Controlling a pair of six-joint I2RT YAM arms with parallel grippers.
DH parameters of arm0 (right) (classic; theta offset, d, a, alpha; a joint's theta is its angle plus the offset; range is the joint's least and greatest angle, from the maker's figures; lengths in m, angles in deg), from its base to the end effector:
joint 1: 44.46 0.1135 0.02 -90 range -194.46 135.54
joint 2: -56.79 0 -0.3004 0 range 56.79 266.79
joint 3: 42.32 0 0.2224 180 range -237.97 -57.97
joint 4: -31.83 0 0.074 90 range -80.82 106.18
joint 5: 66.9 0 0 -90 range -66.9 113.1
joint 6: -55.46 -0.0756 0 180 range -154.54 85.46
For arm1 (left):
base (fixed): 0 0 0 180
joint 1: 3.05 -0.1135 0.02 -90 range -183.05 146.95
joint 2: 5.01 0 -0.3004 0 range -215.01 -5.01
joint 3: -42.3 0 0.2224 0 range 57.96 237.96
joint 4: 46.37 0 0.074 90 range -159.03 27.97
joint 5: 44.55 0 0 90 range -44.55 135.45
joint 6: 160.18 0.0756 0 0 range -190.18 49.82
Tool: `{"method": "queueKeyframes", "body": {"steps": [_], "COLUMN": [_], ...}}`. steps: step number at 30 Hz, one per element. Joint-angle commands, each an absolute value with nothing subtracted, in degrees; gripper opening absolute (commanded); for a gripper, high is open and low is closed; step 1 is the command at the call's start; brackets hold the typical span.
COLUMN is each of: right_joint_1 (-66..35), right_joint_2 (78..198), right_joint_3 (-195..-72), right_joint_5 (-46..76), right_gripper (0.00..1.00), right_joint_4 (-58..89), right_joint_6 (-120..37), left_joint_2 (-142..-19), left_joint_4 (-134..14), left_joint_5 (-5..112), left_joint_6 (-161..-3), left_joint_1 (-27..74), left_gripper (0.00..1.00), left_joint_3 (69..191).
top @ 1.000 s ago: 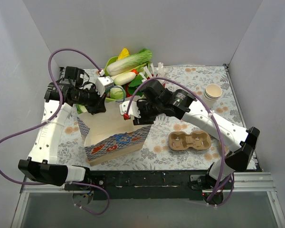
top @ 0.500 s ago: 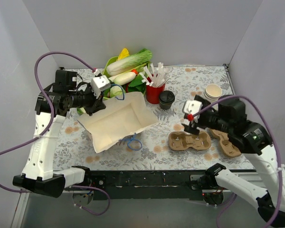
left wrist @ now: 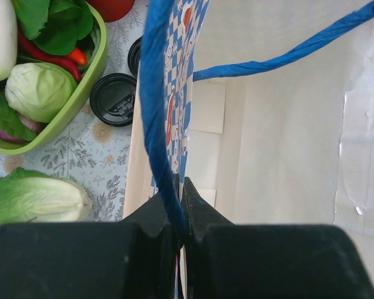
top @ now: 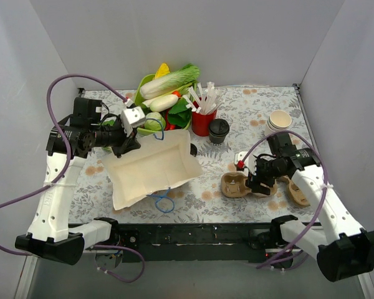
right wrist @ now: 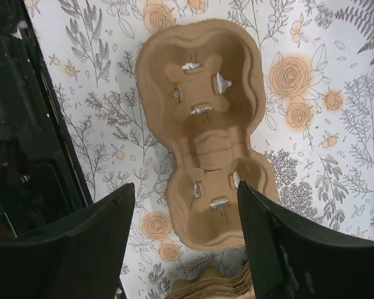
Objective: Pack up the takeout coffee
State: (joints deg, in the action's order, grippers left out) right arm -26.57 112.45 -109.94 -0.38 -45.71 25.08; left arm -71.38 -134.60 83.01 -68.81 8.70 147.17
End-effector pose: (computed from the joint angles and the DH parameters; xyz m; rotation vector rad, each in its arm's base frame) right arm 0.1120 0.0678 0.2771 -1.7097 1.9441 0.3029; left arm 0.1475 -0.0777 0.4250 0.5626 2.3137 -0.8785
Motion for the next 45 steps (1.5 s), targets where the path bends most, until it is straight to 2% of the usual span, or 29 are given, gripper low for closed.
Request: {"method": "queueKeyframes", "body": {"steps": [1,6,12,17,27,29,45], "right_joint_1": [-32.4,-35.7,-36.2,-36.1,-34.4,-33.9,-32.5], "right_joint_2": [118.0,127.2,129.3,131.0,130.5,130.6,129.0], "right_joint_3": [-113.4,-115.7,-114.8,-113.0,-108.2,-107.2,-101.4], "right_joint_5": [-4.5,-2.3,-2.1,-0.6,-1.9,-1.5,-0.4], "right_gripper": [0.72,0.71,0.72,0.65,0.61,0.56,0.57], "right_joint_4": [-50.3,-53.1,-50.6,-49.7,-43.5,-41.1,-33.0], "right_joint_6": [45.4,55.8,67.3,70.8,66.3,62.0,56.1], "left_joint_2": [-69.5,-70.0,-70.9,-71.2,-71.2,-71.3,-71.3], "left_joint_4": [-135.6,-136.3,-135.9,-136.3,-136.5,-136.4,-136.6], "left_joint_5": [84.7,86.1,86.4,85.8,84.2,84.0,83.2], "left_joint_6": [-67.8,-68.2,-68.8,-69.1,-69.7,-69.7,-69.7], "left_joint_1": [8.9,8.9,8.9,8.9,8.9,8.9,8.9], "left_gripper": [0.0,0.0,0.0,0.0,0.0,0.0,0.0], "left_joint_3": [146.3,145.9,145.5,145.1,145.1,145.0,145.3]}}
